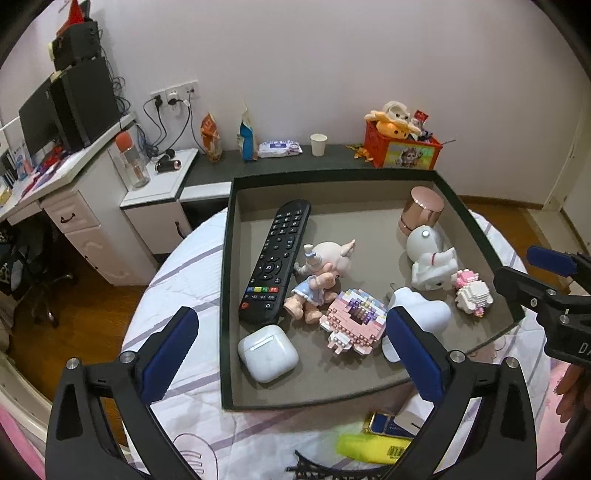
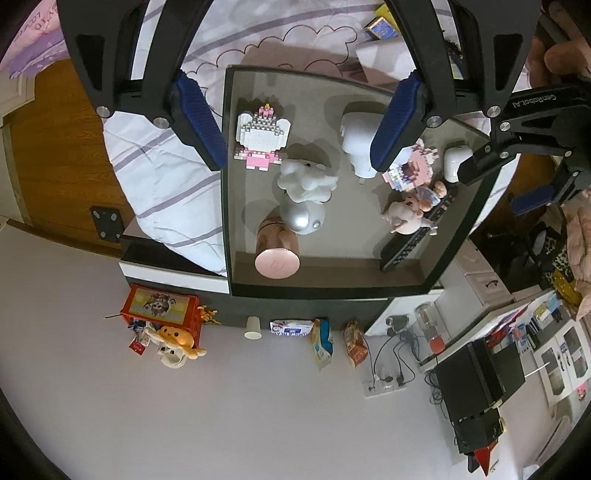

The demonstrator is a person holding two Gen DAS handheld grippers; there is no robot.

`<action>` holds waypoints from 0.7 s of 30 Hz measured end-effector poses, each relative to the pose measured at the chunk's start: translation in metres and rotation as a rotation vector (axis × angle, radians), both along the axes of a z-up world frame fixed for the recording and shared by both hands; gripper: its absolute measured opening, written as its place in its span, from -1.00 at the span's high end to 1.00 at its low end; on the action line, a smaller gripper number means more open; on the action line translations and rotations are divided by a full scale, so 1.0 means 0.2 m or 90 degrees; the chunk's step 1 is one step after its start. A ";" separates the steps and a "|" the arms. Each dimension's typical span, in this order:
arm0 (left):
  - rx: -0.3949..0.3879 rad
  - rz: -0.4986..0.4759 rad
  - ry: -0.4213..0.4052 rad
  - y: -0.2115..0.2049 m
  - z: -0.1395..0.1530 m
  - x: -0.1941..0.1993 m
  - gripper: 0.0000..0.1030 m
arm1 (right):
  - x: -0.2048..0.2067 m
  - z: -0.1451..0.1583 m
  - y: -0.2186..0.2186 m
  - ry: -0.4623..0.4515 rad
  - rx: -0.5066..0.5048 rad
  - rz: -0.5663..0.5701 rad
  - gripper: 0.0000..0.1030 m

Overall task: Organize rigid objects
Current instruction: 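Carry the earbud case and block figure into the box and open both tools, then withdraw both tools from the box toward the hair clip and charger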

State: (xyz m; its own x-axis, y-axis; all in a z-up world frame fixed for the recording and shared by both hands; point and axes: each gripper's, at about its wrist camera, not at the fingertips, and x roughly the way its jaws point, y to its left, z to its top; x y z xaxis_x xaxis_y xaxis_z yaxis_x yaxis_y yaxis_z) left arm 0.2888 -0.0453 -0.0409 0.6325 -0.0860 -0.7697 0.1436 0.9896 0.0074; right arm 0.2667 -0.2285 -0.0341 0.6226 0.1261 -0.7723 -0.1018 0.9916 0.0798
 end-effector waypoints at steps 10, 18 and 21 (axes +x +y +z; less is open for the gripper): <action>-0.029 0.014 -0.044 0.12 0.18 -0.28 -0.99 | -0.29 0.16 0.01 -0.062 0.021 -0.007 -0.59; -0.066 0.039 -0.052 0.24 0.19 -0.56 -0.99 | -0.60 0.23 0.06 -0.104 0.029 0.004 -0.59; -0.071 0.050 -0.048 0.28 0.15 -0.66 -0.99 | -0.70 0.23 0.08 -0.111 0.031 0.012 -0.59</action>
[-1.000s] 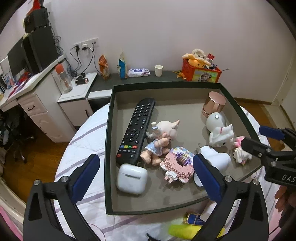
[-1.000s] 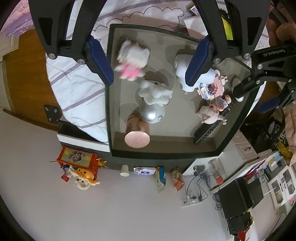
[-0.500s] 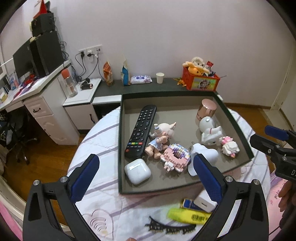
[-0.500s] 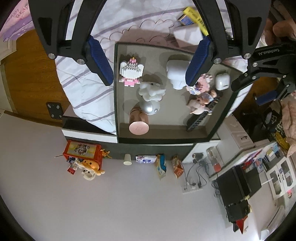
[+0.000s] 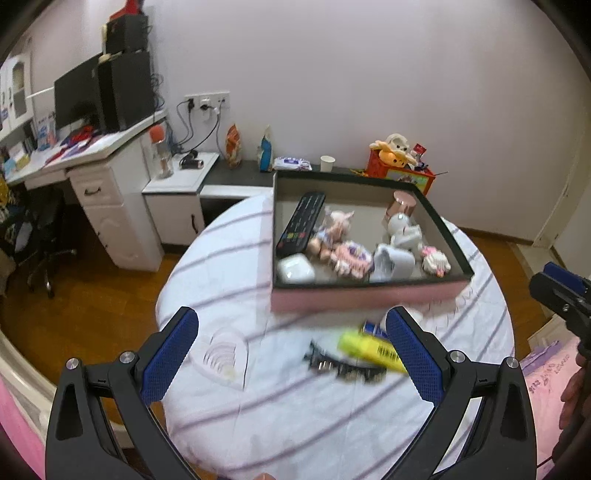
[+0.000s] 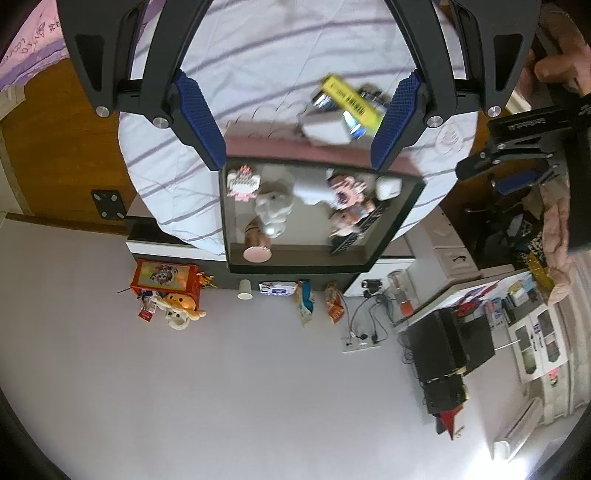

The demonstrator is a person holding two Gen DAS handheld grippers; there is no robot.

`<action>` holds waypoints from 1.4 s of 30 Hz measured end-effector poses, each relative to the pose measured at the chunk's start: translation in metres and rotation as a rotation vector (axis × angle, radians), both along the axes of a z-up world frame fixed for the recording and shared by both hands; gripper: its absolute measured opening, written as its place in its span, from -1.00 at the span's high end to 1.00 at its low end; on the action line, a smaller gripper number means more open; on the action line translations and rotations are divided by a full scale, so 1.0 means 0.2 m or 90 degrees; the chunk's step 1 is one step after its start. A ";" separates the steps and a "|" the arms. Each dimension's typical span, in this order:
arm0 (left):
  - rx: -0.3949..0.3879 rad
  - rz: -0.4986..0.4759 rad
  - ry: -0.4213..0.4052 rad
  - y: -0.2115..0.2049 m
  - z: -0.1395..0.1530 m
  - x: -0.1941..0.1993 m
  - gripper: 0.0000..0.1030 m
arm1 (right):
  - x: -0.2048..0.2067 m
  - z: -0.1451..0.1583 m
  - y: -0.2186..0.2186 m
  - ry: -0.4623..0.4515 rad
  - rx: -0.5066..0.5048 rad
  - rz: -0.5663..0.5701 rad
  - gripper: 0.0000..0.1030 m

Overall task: Organize rigid objects
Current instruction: 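Withdraw both tools from the box toward the hair clip and charger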

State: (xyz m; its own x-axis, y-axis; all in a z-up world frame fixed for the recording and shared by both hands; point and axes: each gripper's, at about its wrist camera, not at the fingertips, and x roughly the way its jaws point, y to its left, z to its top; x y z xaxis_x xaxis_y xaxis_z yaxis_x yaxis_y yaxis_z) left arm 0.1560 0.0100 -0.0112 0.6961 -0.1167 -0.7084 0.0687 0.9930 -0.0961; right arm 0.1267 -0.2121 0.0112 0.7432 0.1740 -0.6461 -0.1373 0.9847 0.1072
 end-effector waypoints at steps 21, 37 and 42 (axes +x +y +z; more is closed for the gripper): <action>-0.009 0.005 0.085 -0.04 -0.35 -0.20 -0.99 | -0.17 -0.36 0.01 0.094 0.023 0.011 -0.59; -0.042 0.030 0.155 -0.17 -0.59 0.14 -0.99 | 0.03 -0.48 0.01 0.137 0.031 0.014 -0.59; -0.009 0.040 0.142 -0.20 -0.62 0.18 -1.00 | 0.06 -0.50 0.00 0.146 0.032 0.012 -0.59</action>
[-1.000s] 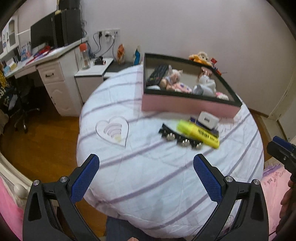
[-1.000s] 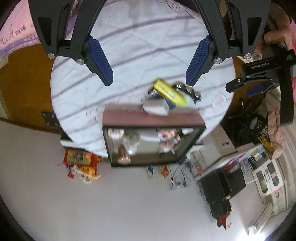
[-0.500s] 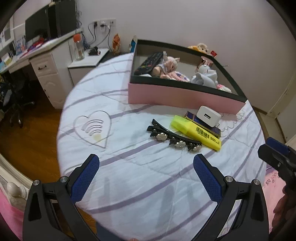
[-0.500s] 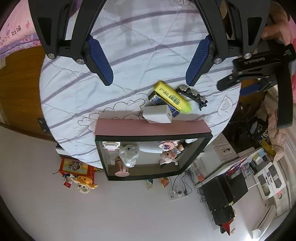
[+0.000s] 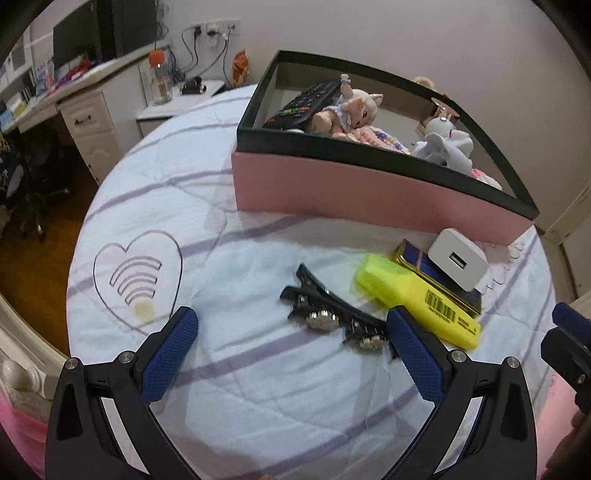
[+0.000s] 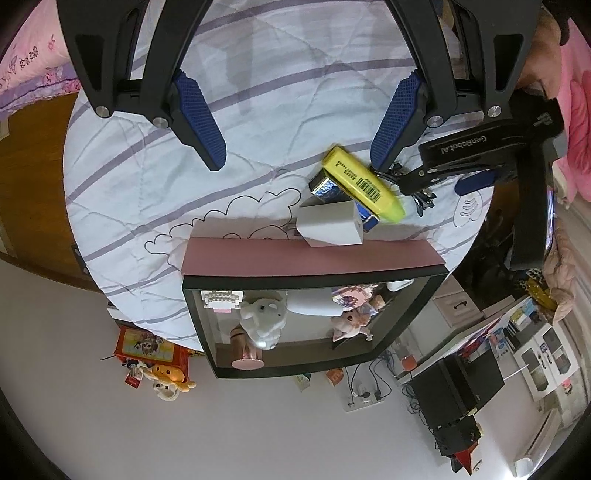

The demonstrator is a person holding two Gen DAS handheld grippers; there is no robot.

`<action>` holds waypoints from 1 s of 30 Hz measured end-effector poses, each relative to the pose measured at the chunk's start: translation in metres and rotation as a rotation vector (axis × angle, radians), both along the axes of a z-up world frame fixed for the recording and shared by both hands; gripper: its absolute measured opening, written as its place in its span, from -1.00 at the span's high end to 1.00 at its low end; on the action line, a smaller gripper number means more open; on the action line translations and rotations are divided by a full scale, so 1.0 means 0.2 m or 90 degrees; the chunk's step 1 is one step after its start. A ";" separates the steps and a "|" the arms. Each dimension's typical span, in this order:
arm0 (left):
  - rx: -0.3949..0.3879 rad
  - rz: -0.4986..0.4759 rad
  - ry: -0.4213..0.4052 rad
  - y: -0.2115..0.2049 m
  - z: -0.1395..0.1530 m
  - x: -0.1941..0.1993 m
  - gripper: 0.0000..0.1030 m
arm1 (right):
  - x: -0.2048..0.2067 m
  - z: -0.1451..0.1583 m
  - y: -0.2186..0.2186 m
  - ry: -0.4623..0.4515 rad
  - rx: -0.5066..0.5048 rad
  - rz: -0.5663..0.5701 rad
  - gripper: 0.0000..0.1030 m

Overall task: Organize rigid objects
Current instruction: 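Withdraw both tools from the box toward the hair clip and charger, then grasp the black hair clip with the left tool while the right tool grasps the white charger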

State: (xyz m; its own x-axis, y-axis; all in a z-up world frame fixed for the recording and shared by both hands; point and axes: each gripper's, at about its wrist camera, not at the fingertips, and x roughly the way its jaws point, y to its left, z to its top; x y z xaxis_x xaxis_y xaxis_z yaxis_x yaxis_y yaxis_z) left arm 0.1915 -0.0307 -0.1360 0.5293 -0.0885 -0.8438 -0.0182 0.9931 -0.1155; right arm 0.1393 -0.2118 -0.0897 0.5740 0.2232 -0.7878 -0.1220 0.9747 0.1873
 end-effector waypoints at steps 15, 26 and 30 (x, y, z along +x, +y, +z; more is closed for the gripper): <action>0.067 -0.041 -0.042 0.08 -0.03 -0.09 -0.92 | 0.16 -0.04 0.05 0.005 0.008 0.019 -0.59; 0.047 -0.069 -0.058 0.08 0.01 -0.12 0.35 | 0.34 -0.20 0.13 0.038 0.026 0.036 -0.59; 0.017 -0.080 -0.055 0.11 0.01 -0.12 0.50 | 0.36 -0.22 0.15 0.033 0.036 0.049 -0.31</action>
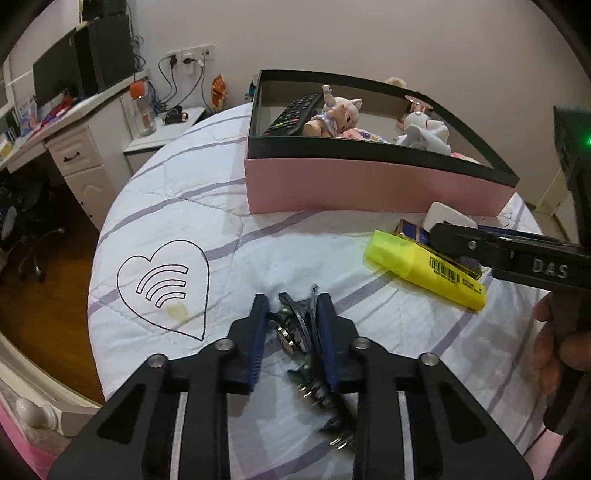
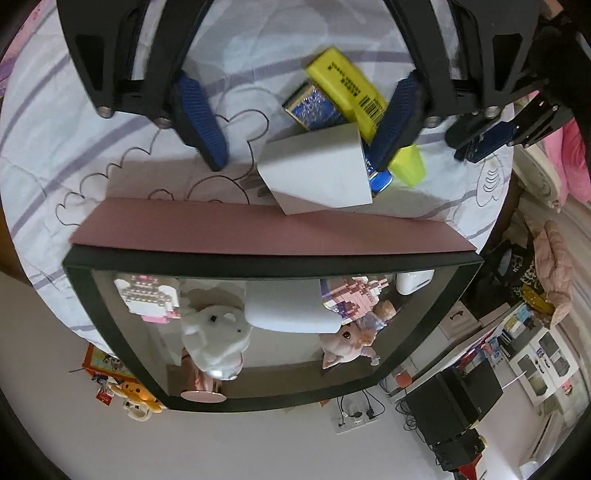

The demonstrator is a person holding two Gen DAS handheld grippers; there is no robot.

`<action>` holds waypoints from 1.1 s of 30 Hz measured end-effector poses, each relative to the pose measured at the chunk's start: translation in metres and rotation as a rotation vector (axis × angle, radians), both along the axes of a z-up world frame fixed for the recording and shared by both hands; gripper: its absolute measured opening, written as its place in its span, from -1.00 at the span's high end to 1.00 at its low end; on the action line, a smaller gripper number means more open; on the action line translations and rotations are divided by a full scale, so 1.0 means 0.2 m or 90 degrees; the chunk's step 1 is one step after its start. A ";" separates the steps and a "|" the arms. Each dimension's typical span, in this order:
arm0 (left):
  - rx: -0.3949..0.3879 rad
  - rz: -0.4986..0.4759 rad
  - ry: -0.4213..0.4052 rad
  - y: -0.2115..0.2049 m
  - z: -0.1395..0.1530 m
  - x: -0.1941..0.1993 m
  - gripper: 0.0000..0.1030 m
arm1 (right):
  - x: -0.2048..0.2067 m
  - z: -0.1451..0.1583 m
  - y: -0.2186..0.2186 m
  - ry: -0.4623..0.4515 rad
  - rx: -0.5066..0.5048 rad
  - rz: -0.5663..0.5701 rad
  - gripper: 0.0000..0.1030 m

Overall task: Organize rigid objects
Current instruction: 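Grasp the black hair clip with the left tool while the right tool grasps the white charger, then carry the hair clip and charger into the box and open both tools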

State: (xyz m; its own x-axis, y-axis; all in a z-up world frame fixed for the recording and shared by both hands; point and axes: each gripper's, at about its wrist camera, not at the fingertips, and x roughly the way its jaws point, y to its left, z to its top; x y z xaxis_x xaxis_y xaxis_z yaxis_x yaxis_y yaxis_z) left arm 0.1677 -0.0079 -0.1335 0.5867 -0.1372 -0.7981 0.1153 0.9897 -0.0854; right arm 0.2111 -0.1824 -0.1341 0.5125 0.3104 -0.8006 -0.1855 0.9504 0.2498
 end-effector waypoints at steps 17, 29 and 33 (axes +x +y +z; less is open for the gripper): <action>-0.044 -0.006 -0.007 0.05 0.07 -0.03 0.50 | -0.10 0.08 -0.03 -0.022 0.003 0.007 -0.11; -0.047 -0.034 -0.069 0.02 0.37 0.07 0.50 | -0.15 0.34 -0.08 -0.086 0.014 0.004 -0.11; -0.049 -0.051 -0.086 -0.01 0.49 0.18 0.50 | -0.09 0.45 -0.09 -0.110 0.004 0.006 -0.11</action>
